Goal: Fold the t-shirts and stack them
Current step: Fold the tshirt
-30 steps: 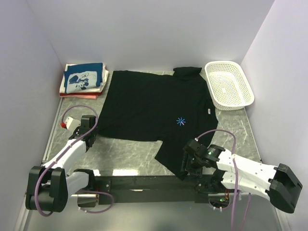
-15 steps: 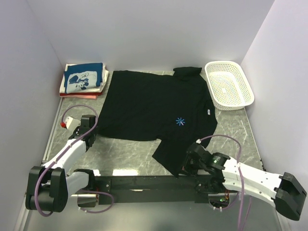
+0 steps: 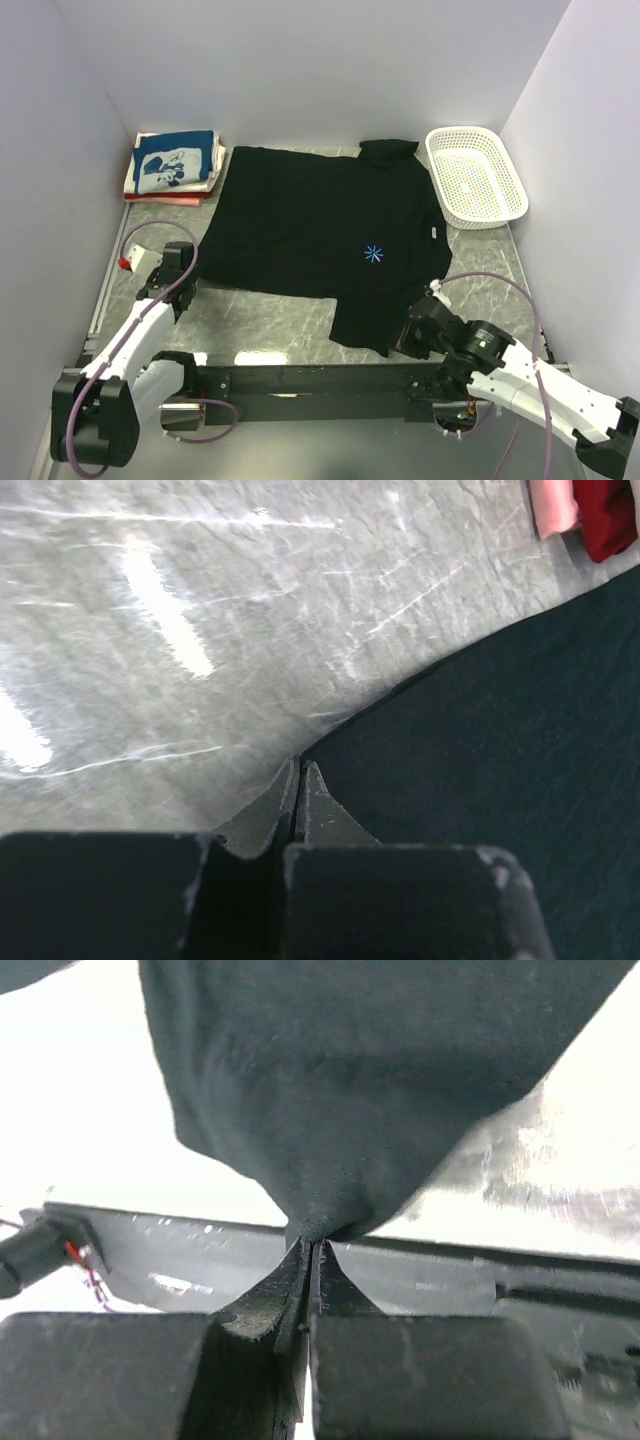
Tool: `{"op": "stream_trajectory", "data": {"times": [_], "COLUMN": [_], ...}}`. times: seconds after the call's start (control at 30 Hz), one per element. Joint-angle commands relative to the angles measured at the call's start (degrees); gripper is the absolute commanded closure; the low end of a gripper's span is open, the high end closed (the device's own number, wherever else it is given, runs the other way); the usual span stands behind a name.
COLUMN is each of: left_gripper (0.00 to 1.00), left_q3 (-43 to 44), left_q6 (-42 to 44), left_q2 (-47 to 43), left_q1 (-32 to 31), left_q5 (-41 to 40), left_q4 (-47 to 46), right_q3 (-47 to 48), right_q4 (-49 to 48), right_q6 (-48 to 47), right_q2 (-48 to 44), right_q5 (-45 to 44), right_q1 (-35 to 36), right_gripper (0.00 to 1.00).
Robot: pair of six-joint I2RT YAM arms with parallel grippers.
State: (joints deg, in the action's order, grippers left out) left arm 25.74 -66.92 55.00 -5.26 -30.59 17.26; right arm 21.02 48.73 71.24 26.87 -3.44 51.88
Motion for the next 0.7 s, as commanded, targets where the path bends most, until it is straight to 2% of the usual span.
{"op": "stream_trajectory", "data": {"times": [0.0, 0.3, 0.43, 0.53, 0.63, 0.67], "left_gripper": [0.99, 0.99, 0.99, 1.00, 1.00, 0.99], "left_q3": [0.28, -1.22, -0.16, 0.28, 2.21, 3.00], "left_q6": [-1.19, -4.27, -2.09, 4.50, 7.14, 7.67], "left_q2": [-3.31, -13.34, -15.71, -15.46, -10.90, -7.23], "left_q1": [-0.02, -0.10, -0.10, -0.19, -0.72, -0.98], "left_q5": [-3.42, -6.23, -6.24, -1.87, 0.17, 0.09], "left_q4": [4.70, 12.36, 13.34, 7.28, 3.49, 3.05], "right_q3": [4.20, 10.27, 14.74, 17.47, 19.32, 20.02], "right_q4": [8.30, 19.91, 22.90, 20.36, 13.52, 10.36], "right_q6": [-3.74, -7.87, -8.66, -9.89, -15.41, -16.39], "right_q2": [-2.08, -8.15, -7.71, -5.26, 2.02, 7.52], "right_q5": [-0.78, 3.09, 2.66, 1.07, -0.59, -1.47], "right_q1": [0.07, 0.07, 0.07, 0.07, 0.07, 0.07], "right_gripper": [1.00, 1.00, 1.00, 1.00, 1.00, 1.00]}}
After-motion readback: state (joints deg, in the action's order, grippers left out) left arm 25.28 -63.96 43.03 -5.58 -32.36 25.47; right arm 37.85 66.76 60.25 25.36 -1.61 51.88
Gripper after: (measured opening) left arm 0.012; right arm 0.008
